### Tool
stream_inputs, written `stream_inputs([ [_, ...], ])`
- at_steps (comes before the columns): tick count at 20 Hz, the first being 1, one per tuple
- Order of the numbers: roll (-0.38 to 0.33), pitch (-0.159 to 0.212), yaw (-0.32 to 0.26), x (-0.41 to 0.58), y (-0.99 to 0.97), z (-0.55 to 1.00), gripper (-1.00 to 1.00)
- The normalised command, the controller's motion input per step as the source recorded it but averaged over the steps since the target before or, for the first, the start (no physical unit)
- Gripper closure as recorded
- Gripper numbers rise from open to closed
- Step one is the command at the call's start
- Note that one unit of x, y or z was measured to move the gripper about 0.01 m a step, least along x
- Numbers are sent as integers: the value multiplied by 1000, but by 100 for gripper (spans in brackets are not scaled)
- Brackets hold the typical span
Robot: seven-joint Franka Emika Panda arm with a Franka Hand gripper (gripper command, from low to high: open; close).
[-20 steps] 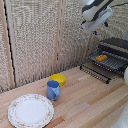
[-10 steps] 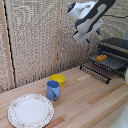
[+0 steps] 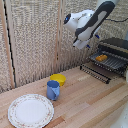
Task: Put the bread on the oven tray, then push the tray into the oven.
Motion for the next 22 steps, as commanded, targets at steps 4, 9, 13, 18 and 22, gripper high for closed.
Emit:
stream_inputs([
  [4, -270, 132, 218, -295, 0, -296, -100],
  [9, -258, 120, 211, -334, 0, -318, -100],
  [13, -237, 92, 235, -286, 0, -439, -100],
  [18, -224, 42, 252, -215, 0, -631, -100],
  [22, -189, 1, 253, -217, 0, -641, -100],
])
